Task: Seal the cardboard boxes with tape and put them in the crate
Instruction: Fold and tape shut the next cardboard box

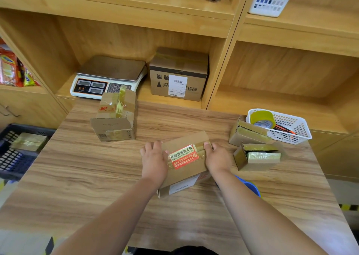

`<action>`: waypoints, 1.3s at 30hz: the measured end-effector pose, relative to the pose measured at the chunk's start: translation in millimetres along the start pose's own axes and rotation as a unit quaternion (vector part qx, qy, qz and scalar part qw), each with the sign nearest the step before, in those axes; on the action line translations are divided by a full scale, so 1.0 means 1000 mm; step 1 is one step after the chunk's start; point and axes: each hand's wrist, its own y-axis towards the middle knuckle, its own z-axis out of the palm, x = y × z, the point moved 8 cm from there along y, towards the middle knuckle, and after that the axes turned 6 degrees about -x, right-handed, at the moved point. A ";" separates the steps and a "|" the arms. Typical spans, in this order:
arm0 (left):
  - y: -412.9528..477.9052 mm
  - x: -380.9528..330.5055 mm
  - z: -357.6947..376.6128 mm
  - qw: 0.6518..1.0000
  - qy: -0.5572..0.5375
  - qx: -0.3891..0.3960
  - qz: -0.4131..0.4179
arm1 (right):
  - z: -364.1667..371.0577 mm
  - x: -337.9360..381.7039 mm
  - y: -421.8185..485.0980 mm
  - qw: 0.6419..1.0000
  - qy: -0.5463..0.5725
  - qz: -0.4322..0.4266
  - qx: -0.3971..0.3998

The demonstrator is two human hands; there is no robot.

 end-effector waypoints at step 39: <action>-0.013 0.041 0.005 0.969 -0.089 0.013 -0.230 | 0.003 -0.014 -0.019 0.987 0.152 0.045 0.016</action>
